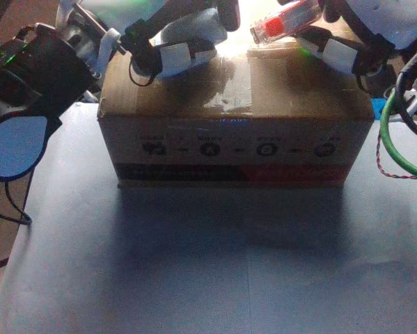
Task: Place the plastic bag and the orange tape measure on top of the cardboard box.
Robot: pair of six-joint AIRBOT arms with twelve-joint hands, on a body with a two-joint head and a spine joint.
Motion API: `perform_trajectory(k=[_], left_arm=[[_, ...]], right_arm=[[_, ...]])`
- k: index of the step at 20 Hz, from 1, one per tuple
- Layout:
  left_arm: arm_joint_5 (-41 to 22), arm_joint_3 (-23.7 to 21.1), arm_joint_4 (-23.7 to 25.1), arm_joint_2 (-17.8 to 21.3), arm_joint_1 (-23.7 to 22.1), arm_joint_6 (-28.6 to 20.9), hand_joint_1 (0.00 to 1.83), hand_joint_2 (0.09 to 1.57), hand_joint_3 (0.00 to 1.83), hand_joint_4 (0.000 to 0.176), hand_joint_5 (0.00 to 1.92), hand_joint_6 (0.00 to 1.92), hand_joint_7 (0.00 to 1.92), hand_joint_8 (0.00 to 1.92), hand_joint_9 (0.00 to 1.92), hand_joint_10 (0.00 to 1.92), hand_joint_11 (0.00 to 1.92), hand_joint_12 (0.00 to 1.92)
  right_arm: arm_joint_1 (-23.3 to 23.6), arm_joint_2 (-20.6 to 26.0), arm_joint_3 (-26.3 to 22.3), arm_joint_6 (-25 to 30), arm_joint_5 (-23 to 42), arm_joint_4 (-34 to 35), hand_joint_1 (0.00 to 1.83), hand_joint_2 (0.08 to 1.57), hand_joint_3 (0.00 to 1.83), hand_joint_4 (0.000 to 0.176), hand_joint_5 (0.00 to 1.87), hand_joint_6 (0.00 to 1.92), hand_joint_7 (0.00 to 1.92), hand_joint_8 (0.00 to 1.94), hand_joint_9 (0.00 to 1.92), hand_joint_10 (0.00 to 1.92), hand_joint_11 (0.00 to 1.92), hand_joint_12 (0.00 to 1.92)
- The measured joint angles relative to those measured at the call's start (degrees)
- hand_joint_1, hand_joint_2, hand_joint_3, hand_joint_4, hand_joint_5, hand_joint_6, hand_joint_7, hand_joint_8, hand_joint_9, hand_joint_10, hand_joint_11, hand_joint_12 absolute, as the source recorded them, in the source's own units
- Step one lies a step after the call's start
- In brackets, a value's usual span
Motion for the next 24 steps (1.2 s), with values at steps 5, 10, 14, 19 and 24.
perform_trajectory(k=[5, 10, 14, 19, 24], left_arm=[[-2.1, -0.2, -0.1, 1.3, 0.0, 0.2, 0.99, 1.03, 0.0, 0.0, 0.58, 0.21, 0.49, 0.25, 0.15, 0.84, 0.0, 1.63], [-2.5, -1.5, -0.1, 2.3, 0.0, 0.2, 1.01, 1.0, 0.0, 0.0, 0.58, 0.13, 0.44, 0.44, 0.11, 1.14, 0.0, 1.78], [-2.5, -1.8, 0.0, 2.8, 0.1, 0.2, 0.98, 0.98, 0.0, 0.0, 0.53, 0.11, 0.27, 0.68, 0.05, 1.31, 0.0, 1.92], [-1.2, -5.2, 0.0, 5.7, 0.2, 0.4, 0.91, 0.96, 0.0, 0.0, 0.27, 0.0, 0.21, 0.09, 0.0, 0.69, 0.0, 1.57], [4.0, -7.3, 0.0, 8.4, 0.4, 0.4, 0.9, 0.95, 0.0, 0.034, 0.25, 0.0, 0.22, 0.0, 0.1, 0.29, 0.0, 1.08]], right_arm=[[0.0, 0.4, -1.6, -0.7, 0.2, 1.4, 0.82, 0.93, 0.0, 0.0, 0.48, 0.52, 0.43, 0.88, 0.35, 1.3, 0.27, 1.75], [-0.1, 1.2, -3.7, -0.4, 0.5, -0.7, 0.83, 0.85, 0.0, 0.0, 0.52, 0.28, 0.32, 1.04, 0.31, 1.41, 0.27, 1.77], [-0.1, 2.6, -4.5, -0.4, 0.4, -0.6, 0.82, 0.83, 0.0, 0.0, 0.55, 0.17, 0.3, 0.99, 0.37, 1.36, 0.32, 1.72], [-0.2, 6.1, -7.8, -0.5, 0.2, -2.3, 0.79, 0.82, 0.0, 0.0, 0.48, 0.28, 0.41, 0.51, 0.25, 1.08, 0.1, 1.63], [-0.2, 8.9, -9.9, -0.6, -3.0, -3.0, 0.77, 0.86, 0.0, 0.0, 0.36, 0.44, 0.3, 0.81, 0.18, 1.19, 0.04, 1.7]])
